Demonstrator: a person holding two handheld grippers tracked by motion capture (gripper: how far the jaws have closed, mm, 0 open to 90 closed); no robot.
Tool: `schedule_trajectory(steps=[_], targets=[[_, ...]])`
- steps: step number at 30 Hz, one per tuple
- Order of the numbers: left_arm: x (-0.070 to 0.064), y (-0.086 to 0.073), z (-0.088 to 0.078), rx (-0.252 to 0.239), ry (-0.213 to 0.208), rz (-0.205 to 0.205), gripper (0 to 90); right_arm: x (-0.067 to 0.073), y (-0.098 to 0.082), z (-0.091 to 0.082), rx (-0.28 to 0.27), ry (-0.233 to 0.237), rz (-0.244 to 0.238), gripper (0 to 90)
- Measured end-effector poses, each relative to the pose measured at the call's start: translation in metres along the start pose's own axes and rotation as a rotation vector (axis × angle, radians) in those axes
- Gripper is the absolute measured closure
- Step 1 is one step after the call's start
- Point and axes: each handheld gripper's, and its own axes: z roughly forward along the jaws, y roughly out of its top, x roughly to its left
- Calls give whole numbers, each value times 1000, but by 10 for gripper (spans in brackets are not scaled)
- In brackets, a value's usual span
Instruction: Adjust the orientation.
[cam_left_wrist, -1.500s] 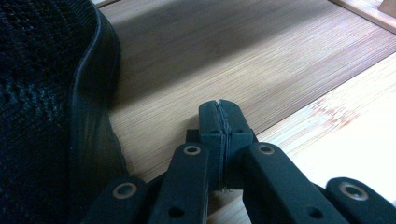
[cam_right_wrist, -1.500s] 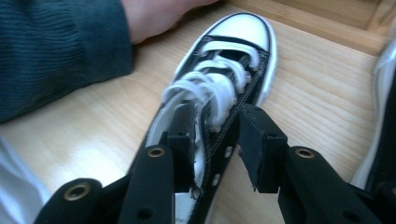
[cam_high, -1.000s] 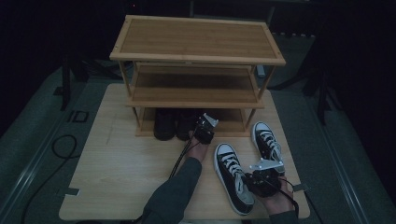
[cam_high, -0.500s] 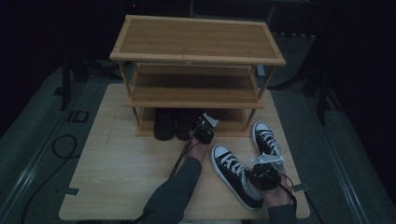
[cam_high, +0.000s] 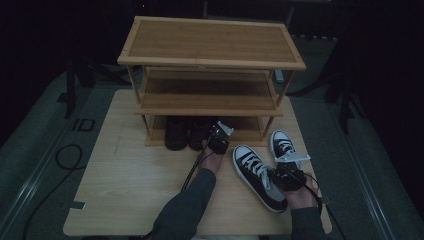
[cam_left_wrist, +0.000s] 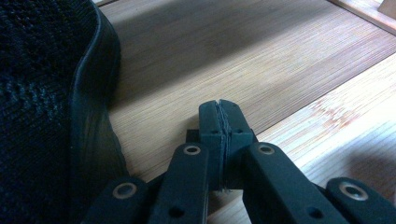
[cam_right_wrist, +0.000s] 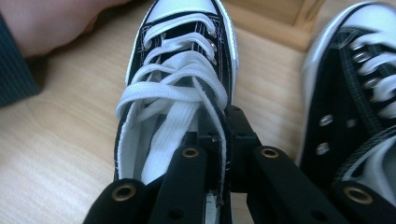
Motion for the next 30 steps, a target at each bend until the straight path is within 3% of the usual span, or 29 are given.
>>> schedule_trajectory(steps=[7,20,30], targets=[[0,0,0,1,0,-2,891,-12,13,-12,-35,4,14,874],[0,0,0,1,-1,-5,892,-21,38,-25,-58,-10,-10,874],[0,0,0,2,-1,-6,892,-37,54,-40,-88,-28,-18,874]])
